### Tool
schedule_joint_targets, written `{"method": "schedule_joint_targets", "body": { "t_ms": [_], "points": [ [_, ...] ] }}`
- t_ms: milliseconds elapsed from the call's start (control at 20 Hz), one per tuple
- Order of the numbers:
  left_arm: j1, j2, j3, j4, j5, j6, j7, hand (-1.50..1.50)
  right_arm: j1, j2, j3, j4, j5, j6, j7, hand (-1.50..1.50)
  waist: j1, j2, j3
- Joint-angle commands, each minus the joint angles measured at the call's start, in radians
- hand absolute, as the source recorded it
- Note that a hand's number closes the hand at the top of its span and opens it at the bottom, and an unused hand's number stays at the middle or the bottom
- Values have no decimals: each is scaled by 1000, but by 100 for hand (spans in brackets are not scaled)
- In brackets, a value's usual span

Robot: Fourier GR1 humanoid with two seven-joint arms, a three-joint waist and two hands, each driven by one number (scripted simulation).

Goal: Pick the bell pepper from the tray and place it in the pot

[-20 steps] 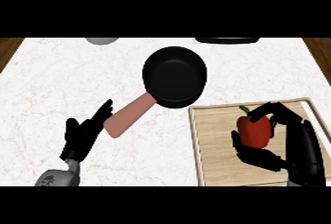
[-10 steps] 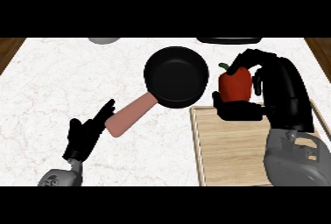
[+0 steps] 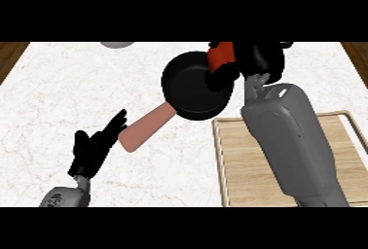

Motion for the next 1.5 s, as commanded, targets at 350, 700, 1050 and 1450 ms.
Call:
{"method": "schedule_joint_targets", "body": {
  "t_ms": [350,700,1050,1450],
  "points": [
    [-19,16,7,13,-2,-28,8,0,-240,-3,95,531,193,79,15,150,19,8,-2],
    [-52,-13,-7,27,-9,-18,19,0,-327,50,-72,795,25,193,152,-150,21,14,-2],
    [-44,-7,-8,35,-6,-42,1,0,-322,57,-33,819,-100,-141,9,-150,48,20,-1],
    [-55,-37,-11,17,-20,3,30,0,-338,57,-168,675,-192,-602,-113,-150,31,12,1]
  ]
}}
